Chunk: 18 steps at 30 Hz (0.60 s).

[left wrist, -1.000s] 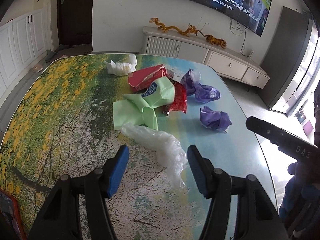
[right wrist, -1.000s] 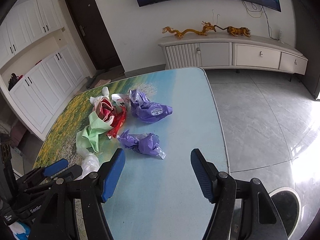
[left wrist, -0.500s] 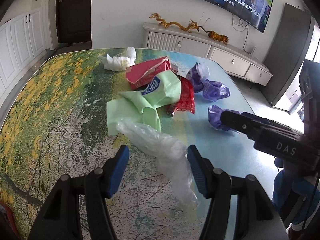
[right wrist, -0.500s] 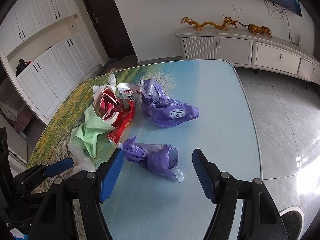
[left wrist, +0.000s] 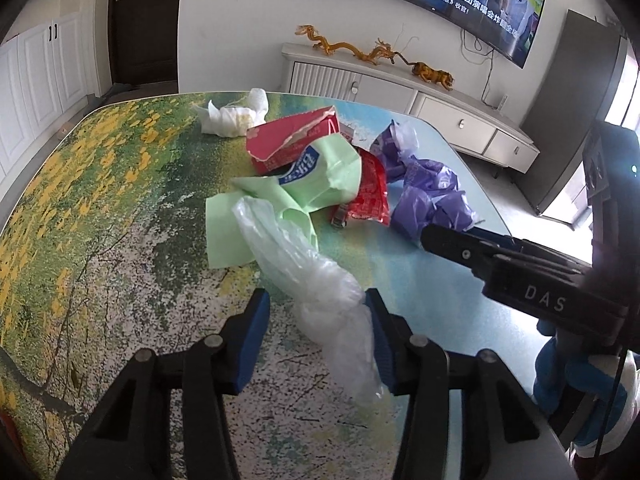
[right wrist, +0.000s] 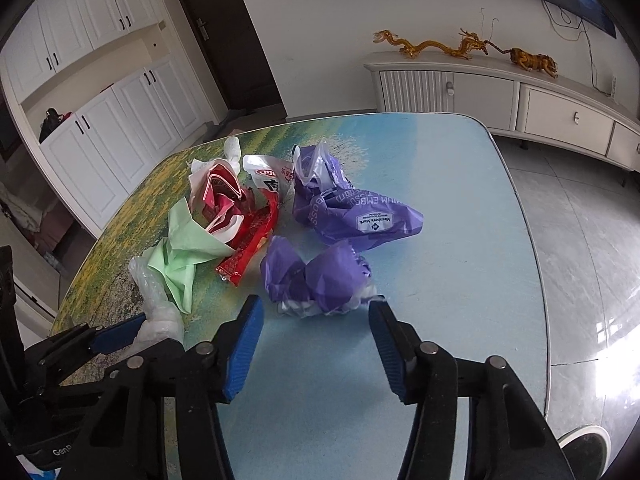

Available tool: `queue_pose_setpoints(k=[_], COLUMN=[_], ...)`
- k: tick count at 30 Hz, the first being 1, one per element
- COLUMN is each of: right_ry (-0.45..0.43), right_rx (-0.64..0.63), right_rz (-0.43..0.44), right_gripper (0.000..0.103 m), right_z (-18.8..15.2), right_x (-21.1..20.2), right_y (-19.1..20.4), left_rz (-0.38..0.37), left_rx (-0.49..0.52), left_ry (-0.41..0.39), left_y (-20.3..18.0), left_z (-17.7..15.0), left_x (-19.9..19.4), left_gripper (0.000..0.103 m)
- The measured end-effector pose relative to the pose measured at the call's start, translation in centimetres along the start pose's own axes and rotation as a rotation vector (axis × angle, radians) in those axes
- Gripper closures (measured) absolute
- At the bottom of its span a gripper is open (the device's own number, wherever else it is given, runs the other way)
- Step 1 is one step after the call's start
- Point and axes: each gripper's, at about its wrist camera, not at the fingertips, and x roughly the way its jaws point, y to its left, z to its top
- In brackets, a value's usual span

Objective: Collect trash
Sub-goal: 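Grasp the clear plastic bag with the left gripper while the right grasps a purple bag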

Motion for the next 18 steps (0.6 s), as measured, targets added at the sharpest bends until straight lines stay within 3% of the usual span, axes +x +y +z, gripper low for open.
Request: queue_pose_setpoints(k=[3,7,9,18], right_ry=[0.0,-0.011,-0.014,-0.037], right_rx=[-0.002,0.003,0.007,0.007], right_rz=[0.01,0.019,0.025,0.039], right_gripper=[0.07,0.079,0.088,0.093], right_z=[-0.2,-0.6,-0.8,-1.3], right_x=[-0.1,-0.7,-1.0,-2.8], right_y=[0.1,0.1,0.1,0.8], left_rz=[-0.009,-0.012,-0.014,-0.02], left_rx=[-0.003,-0.004,-0.006,-0.008], left_ry=[0.0,-0.005,-0.008,-0.05], left_y=[0.1,0.1,0.0,0.1], left_z=[-0.1,-0.4,-0.5,-0.5], left_x=[-0.1,-0.5,-0.7,-2.6], left_gripper=[0.071,0.075,0.076,0.078])
